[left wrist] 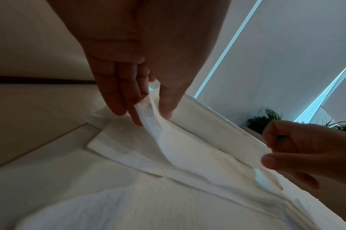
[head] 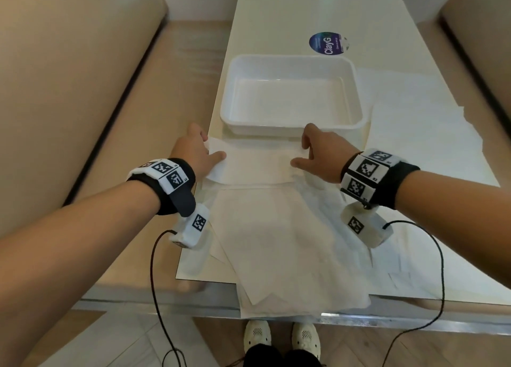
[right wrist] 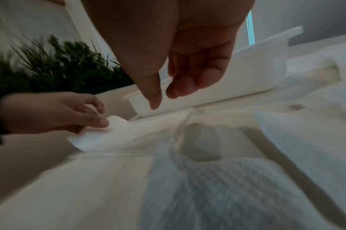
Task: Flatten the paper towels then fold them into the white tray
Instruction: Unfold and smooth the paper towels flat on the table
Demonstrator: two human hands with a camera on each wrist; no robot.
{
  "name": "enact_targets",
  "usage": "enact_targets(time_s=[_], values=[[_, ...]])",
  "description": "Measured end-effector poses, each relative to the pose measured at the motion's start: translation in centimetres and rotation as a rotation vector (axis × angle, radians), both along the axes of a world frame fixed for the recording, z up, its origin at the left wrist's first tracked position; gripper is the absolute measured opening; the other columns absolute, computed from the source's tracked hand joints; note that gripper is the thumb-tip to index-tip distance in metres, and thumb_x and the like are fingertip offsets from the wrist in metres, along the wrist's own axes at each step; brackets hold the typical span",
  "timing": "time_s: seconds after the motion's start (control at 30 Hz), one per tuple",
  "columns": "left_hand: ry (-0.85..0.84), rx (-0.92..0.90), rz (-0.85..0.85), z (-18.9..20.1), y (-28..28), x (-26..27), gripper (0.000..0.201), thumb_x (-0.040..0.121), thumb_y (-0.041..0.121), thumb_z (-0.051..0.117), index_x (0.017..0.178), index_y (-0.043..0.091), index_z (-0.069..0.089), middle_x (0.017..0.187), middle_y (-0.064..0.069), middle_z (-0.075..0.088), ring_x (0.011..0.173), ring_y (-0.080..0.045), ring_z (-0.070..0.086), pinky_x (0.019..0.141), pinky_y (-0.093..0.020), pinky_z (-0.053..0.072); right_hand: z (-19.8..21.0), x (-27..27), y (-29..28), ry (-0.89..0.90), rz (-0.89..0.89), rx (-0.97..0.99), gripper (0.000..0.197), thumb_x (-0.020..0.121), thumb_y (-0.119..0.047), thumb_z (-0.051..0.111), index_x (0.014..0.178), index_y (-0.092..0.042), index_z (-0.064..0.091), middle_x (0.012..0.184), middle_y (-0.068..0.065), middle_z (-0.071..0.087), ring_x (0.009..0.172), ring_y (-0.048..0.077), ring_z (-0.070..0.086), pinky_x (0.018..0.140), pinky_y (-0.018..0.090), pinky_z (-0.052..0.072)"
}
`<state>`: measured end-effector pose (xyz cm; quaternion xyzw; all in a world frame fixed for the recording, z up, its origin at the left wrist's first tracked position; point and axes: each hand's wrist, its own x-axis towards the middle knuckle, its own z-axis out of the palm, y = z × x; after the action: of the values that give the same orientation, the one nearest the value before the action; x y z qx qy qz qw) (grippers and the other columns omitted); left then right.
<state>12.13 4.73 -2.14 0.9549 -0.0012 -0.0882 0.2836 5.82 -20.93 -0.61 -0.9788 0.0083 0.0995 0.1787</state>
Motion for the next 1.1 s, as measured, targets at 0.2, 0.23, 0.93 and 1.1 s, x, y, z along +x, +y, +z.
enact_targets(time_s=[0.2, 0.23, 0.93, 1.1], values=[[-0.021, 0.023, -0.086, 0.1, -0.2, 0.0, 0.019, 0.085, 0.018, 0.069, 0.098, 0.011, 0.058, 0.074, 0.006, 0.050, 0.069, -0.015, 0.049, 0.054, -0.017, 0.034, 0.4, -7.5, -0.6, 0.215, 0.541, -0.065, 0.051, 0.071, -0.061, 0.069, 0.109, -0.030, 0.055, 0.111, -0.012, 0.052, 0.100, 0.009, 0.048, 0.083, 0.029, 0.047], [-0.038, 0.021, -0.092, 0.1, -0.3, 0.0, 0.014, 0.086, 0.017, 0.069, 0.095, 0.011, 0.061, 0.072, 0.006, 0.049, 0.066, -0.014, 0.048, 0.054, -0.016, 0.034, 0.0, -8.4, -0.8, 0.220, 0.619, -0.091, 0.055, 0.073, -0.061, 0.068, 0.117, -0.033, 0.054, 0.121, -0.012, 0.048, 0.109, 0.009, 0.044, 0.088, 0.028, 0.045], [0.069, 0.063, -0.140, 0.3, 0.3, -0.9, 0.040, 0.087, 0.024, 0.069, 0.125, 0.019, 0.058, 0.115, 0.000, 0.058, 0.093, -0.017, 0.053, 0.080, -0.025, 0.039, -1.6, -10.7, -1.7, 0.200, 0.729, -0.179, 0.042, 0.084, -0.050, 0.063, 0.122, -0.032, 0.057, 0.137, -0.012, 0.044, 0.124, 0.013, 0.039, 0.091, 0.035, 0.048], [0.063, 0.124, -0.206, 0.9, 1.1, -2.1, 0.050, 0.086, 0.031, 0.069, 0.132, 0.024, 0.051, 0.132, -0.003, 0.052, 0.095, -0.015, 0.053, 0.082, -0.027, 0.040, -2.1, -11.1, -1.9, 0.020, 0.733, -0.060, 0.012, 0.086, -0.021, 0.062, 0.095, -0.020, 0.070, 0.112, -0.003, 0.064, 0.106, 0.024, 0.057, 0.070, 0.042, 0.055]])
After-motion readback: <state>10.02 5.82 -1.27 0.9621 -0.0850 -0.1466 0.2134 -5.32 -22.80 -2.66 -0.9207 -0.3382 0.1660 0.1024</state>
